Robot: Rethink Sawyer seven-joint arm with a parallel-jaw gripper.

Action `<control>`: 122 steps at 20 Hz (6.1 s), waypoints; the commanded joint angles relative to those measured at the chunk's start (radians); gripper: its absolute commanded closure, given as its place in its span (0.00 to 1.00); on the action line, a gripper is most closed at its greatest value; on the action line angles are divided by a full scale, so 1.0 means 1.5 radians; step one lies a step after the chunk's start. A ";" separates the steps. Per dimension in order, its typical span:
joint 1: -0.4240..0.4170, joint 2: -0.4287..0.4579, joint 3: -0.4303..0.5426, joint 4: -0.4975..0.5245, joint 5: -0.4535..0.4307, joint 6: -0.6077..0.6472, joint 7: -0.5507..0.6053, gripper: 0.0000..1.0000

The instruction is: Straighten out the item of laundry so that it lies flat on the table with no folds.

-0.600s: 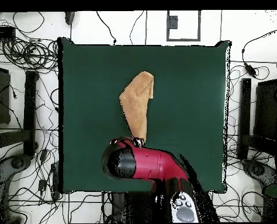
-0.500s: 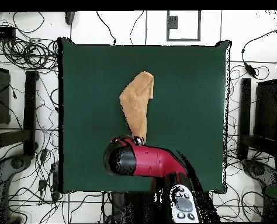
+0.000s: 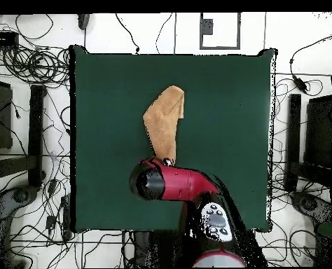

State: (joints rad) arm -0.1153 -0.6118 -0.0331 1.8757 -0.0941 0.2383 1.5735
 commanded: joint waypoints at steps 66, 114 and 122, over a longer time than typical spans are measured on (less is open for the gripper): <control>0.120 -0.249 -0.091 0.049 0.075 0.369 0.220 1.00; -0.016 -0.011 0.061 -0.001 0.170 0.369 0.182 1.00; -0.066 -0.062 0.081 -0.098 0.065 0.483 0.225 1.00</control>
State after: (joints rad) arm -0.1944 -0.6677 -0.0593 1.8676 0.0834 0.8464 2.1202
